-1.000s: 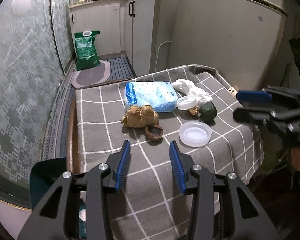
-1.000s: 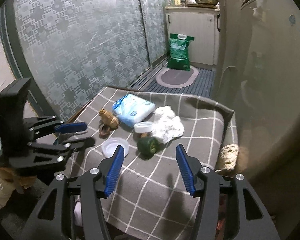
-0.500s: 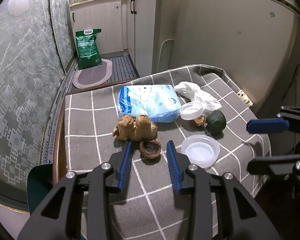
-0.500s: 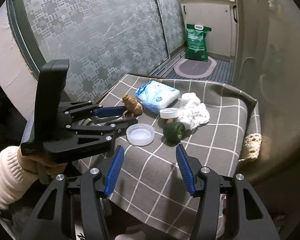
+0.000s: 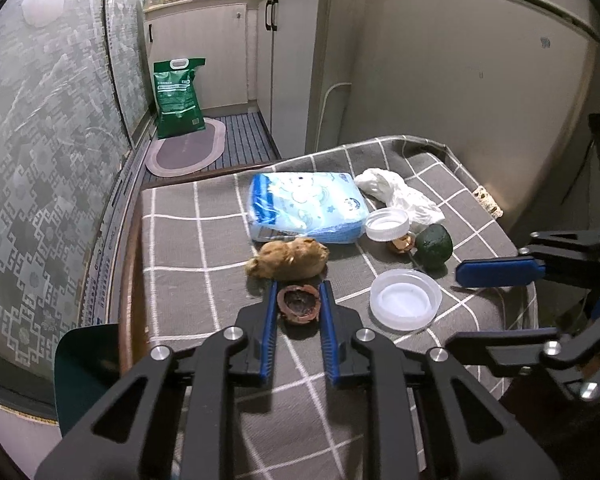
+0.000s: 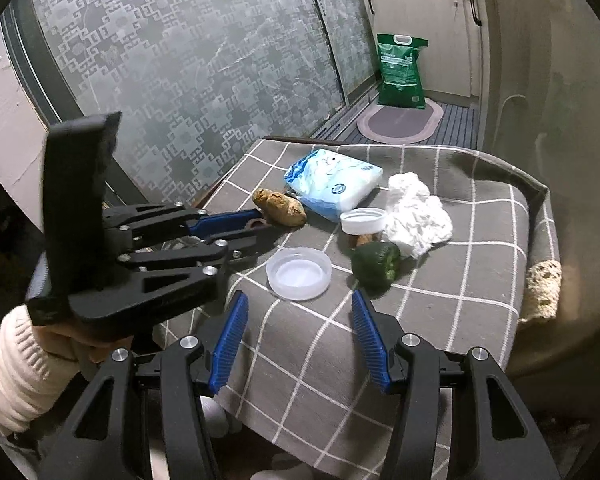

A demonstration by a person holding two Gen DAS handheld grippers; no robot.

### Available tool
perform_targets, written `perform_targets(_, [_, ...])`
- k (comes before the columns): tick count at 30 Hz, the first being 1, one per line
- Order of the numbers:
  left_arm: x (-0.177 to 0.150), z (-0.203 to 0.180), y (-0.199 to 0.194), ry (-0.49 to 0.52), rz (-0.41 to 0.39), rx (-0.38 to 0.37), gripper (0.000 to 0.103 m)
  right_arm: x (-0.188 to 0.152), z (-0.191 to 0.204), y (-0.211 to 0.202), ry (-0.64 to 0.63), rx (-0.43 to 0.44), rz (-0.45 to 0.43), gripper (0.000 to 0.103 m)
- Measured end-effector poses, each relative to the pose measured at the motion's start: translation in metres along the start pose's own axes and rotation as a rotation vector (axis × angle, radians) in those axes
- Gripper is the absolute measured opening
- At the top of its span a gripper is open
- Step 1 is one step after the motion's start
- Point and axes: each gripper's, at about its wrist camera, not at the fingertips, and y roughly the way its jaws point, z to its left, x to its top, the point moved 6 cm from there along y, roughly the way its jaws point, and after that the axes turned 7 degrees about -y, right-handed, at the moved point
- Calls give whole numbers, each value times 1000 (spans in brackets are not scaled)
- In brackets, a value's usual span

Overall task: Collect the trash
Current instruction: 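Grasp the brown walnut shell with the left tool while the right tool grasps the clear plastic lid, then carry the walnut shell and lid with both tools over the teal bin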

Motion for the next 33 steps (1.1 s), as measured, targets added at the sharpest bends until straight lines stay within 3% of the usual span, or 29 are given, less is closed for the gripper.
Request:
perform_targets(7, [1, 17, -16, -30, -24, -2, 22, 7, 6, 16, -18, -29, 23, 54])
perform_targets(13, [1, 36, -32, -54, -45, 1, 22, 14, 9, 24, -9, -22, 23, 42])
perform_targets(17, [0, 53, -43, -74, -58, 9, 22, 18, 13, 30, -3, -21, 32, 41])
perform_targets(19, [-1, 62, -47, -88, -58, 13, 22, 20, 12, 34, 17, -13, 40, 41])
perform_targets(22, [-4, 74, -50, -98, -59, 24, 22, 23, 11, 40, 44, -13, 36, 52])
perform_targets(27, [-9, 99, -58, -125, -63, 43, 22, 28, 20, 49, 3, -76, 47, 52])
perform_targets(29, [-11, 108, -61, -136, -65, 48, 22, 31, 23, 52, -10, -97, 55, 40])
perform_targets(33, [-16, 126, -66, -157, -66, 62, 22, 37, 34, 59, -17, -69, 63, 40])
